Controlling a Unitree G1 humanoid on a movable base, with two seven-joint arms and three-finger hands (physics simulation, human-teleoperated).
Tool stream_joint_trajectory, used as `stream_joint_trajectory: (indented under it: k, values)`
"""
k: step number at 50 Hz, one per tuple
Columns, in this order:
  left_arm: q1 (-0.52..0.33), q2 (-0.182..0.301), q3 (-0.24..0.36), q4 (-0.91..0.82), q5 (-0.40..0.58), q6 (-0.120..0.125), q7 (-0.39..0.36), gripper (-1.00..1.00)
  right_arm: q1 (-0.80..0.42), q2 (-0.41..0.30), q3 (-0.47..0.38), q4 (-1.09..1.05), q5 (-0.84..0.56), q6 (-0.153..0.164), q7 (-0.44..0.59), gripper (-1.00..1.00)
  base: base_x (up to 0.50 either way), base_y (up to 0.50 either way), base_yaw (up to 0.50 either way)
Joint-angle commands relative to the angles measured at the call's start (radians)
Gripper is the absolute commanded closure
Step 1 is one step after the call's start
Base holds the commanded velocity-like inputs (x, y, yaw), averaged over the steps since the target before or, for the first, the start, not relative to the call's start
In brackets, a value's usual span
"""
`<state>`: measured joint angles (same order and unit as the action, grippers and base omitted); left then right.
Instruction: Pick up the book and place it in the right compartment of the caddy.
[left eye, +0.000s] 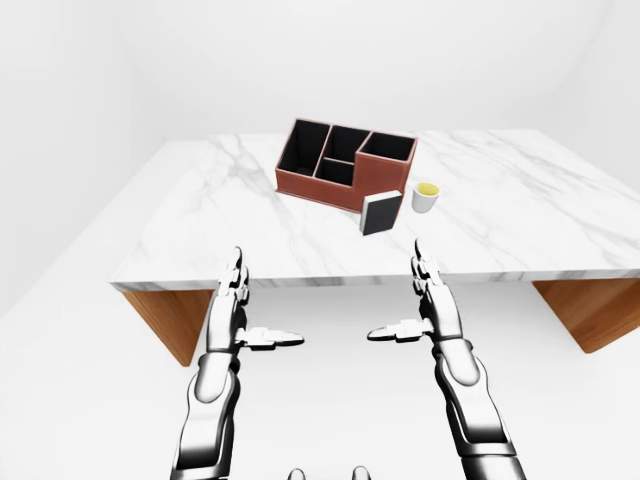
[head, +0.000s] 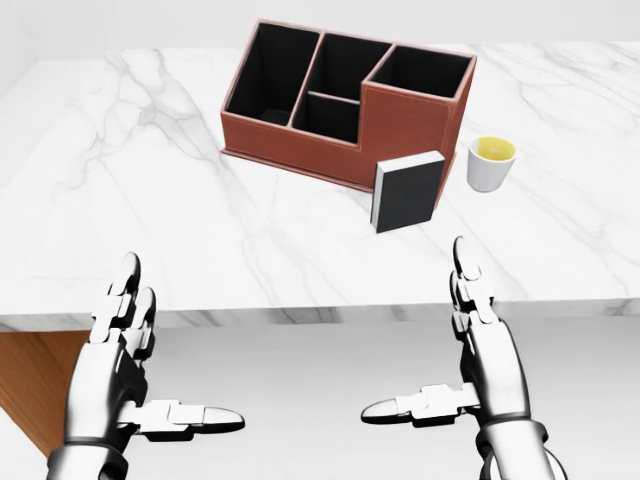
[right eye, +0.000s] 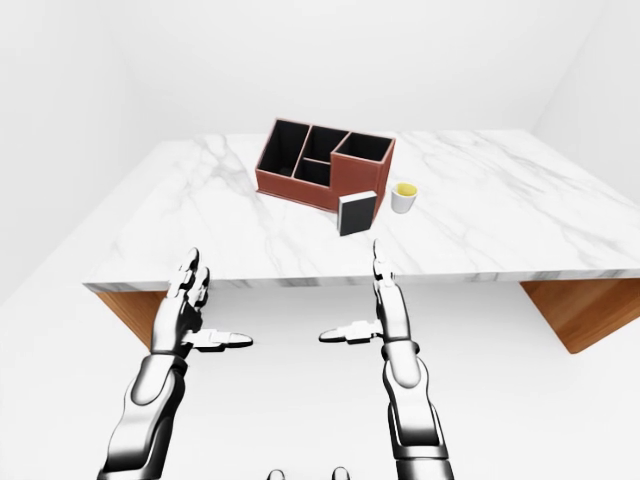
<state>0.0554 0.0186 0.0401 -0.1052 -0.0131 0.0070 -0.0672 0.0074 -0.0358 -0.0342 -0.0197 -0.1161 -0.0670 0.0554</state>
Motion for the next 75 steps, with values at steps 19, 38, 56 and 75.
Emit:
stream_joint_trajectory:
  k: [19, 38, 56, 75]
  values:
    - [-0.09, 0.036, 0.059, -0.024, -0.084, 0.08, -0.073, -1.0, -0.1, -0.042, -0.049, -0.002, -0.049, 0.083, -0.009, -1.0, 0.02, 0.13, 0.0]
    - [-0.274, 0.132, 0.131, -0.207, -0.104, 0.08, -0.172, -1.0, -0.279, -0.146, -0.101, -0.191, -0.187, 0.154, 0.191, -1.0, 0.0, 0.0, 0.0]
    - [-0.365, 0.176, 0.142, -0.235, -0.081, 0.08, -0.217, -1.0, -0.418, -0.256, -0.134, -0.244, -0.327, 0.154, 0.449, -1.0, 0.03, 0.0, 0.0]
    - [-0.395, 0.193, 0.151, -0.245, -0.076, 0.08, -0.214, -1.0, -0.489, -0.296, -0.157, -0.242, -0.344, 0.154, 0.512, -1.0, 0.23, 0.0, 0.0]
